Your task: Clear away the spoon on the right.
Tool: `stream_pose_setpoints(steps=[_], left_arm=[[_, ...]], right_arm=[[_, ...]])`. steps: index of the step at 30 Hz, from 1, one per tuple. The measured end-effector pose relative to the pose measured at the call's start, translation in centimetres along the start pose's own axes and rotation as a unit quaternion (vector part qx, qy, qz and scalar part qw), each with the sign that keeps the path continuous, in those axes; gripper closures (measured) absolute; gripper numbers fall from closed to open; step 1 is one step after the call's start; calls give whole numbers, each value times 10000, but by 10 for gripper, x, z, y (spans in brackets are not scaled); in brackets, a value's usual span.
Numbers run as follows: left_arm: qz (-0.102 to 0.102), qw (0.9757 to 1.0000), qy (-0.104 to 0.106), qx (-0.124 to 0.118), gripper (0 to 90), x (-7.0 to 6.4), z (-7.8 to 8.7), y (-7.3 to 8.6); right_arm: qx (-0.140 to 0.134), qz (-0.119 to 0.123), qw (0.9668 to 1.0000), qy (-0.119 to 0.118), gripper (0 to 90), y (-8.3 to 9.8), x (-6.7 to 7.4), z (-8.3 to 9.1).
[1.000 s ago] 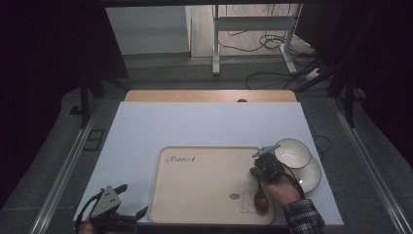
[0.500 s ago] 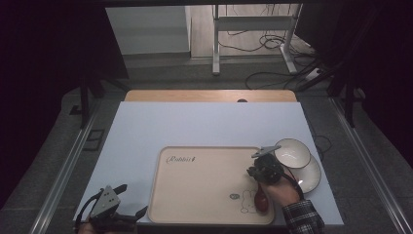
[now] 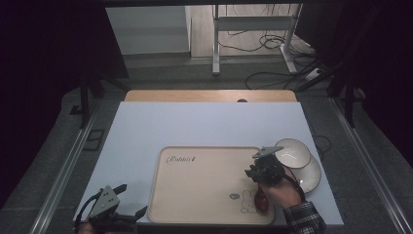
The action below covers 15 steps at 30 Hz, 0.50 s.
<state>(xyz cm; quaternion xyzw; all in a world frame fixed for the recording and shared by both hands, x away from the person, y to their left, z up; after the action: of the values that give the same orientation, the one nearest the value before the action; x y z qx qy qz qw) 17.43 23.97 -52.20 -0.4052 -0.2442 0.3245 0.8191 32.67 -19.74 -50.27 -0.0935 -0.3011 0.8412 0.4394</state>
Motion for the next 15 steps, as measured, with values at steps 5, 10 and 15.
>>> stream_pose_setpoints(steps=[5, 10, 15], left_arm=[[-6, 10000, -1, -3, 14, 0, 0, 0], [-18, 10000, -3, 0, 14, 0, 0, 0], [-9, 10000, -2, -7, 14, 0, 0, 0]], right_arm=[[-84, 58, 9999, 9, 610, 1, 3, 5], [-155, 77, 9999, 10, 549, 4, 6, 10], [-218, 133, 9997, -1, 489, 7, 7, 14]])
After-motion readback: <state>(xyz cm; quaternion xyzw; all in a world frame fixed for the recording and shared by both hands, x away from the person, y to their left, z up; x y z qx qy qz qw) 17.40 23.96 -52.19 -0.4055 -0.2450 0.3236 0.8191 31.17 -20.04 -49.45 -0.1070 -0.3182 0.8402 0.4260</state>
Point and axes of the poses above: each handheld gripper's, and its own axes: z roughly backward along the jaws, y roughly out of its underside, x roughly to its left, the point moved 2 cm from there along -z, roughly forward along the jaws, and after that the axes turned 10 degrees about -z, right-handed, at the moved point
